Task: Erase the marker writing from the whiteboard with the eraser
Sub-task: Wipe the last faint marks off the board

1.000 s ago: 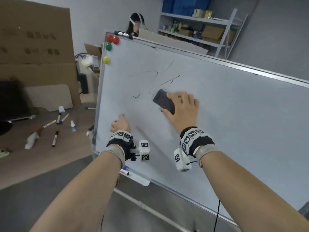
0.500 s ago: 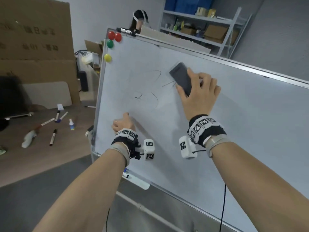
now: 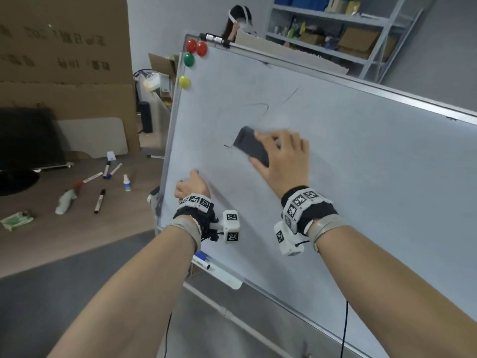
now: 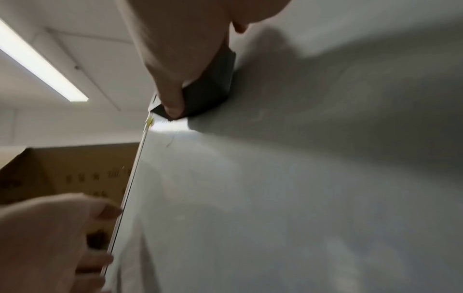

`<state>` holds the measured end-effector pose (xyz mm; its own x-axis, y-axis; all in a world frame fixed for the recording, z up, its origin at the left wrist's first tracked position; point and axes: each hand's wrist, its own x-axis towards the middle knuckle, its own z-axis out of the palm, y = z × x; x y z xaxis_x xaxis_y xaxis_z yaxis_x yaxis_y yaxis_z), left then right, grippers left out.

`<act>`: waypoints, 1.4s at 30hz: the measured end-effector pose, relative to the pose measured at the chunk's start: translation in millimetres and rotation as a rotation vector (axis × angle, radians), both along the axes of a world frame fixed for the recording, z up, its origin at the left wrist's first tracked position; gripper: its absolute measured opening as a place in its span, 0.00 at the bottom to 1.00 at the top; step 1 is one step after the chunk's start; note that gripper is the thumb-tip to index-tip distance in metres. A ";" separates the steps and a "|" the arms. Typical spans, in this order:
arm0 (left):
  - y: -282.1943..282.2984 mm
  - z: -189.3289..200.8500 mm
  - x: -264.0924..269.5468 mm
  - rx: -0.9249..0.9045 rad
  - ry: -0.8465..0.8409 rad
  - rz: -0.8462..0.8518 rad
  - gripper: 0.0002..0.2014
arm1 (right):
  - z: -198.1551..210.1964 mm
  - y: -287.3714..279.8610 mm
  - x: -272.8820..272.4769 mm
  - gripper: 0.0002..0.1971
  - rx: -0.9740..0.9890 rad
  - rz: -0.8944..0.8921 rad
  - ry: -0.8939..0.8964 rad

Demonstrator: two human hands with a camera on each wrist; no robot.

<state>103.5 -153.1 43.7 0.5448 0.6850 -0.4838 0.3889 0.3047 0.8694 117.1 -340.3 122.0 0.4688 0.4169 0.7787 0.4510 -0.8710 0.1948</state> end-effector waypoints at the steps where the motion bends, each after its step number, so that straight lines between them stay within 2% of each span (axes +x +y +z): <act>1: -2.3 3.5 0.8 -0.010 -0.015 -0.008 0.35 | 11.0 -4.3 2.1 0.27 0.055 -0.030 -0.030; 4: -4.8 9.3 4.2 -0.013 -0.050 -0.029 0.35 | 30.9 -7.0 5.0 0.27 0.154 -0.063 -0.096; 6: -1.8 8.7 3.3 -0.032 -0.068 -0.031 0.34 | 26.9 -0.4 4.9 0.27 0.155 -0.041 -0.080; 11: 16.9 -6.4 -6.1 -0.031 -0.106 -0.090 0.29 | -33.9 29.7 -0.6 0.29 -0.115 0.105 0.108; 14: 29.1 -16.8 -3.9 -0.077 -0.170 -0.108 0.35 | -51.6 43.0 -1.2 0.29 -0.200 0.135 0.146; 17: 38.0 -14.5 -2.5 -0.142 -0.206 -0.030 0.34 | -26.7 52.4 5.5 0.29 -0.122 0.098 0.086; 20: 40.1 -14.7 4.7 -0.155 -0.224 -0.052 0.41 | 19.5 53.9 15.2 0.28 0.030 -0.016 -0.002; 24: 37.8 -8.4 1.1 -0.124 -0.208 -0.081 0.39 | 55.0 49.8 24.1 0.27 0.175 -0.078 -0.061; 27: 42.5 -17.8 5.2 -0.113 -0.207 -0.093 0.40 | 39.0 61.0 19.4 0.28 0.097 -0.047 0.000; 32: 54.3 -13.7 -9.4 -0.112 -0.203 -0.117 0.36 | -32.1 89.6 2.0 0.28 -0.191 0.051 0.183; 34: 68.2 -19.4 -11.3 -0.087 -0.186 -0.075 0.39 | -43.9 96.2 -2.4 0.27 -0.227 0.047 0.224; 37: 90.4 -27.9 -12.8 -0.063 -0.168 -0.013 0.42 | -37.8 98.8 -2.9 0.27 -0.165 0.049 0.188; 40: 97.3 -8.7 -22.6 -0.041 -0.175 0.026 0.33 | -16.9 98.8 0.3 0.28 -0.033 0.036 0.104; 42: 97.8 6.9 -23.5 0.008 -0.178 0.028 0.32 | -1.2 99.8 3.6 0.27 0.031 0.016 0.066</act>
<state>80.0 -55.2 50.7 0.6019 0.7047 -0.3756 0.2200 0.3059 0.9263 120.6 -240.5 120.8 0.5131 0.4009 0.7590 0.4760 -0.8687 0.1371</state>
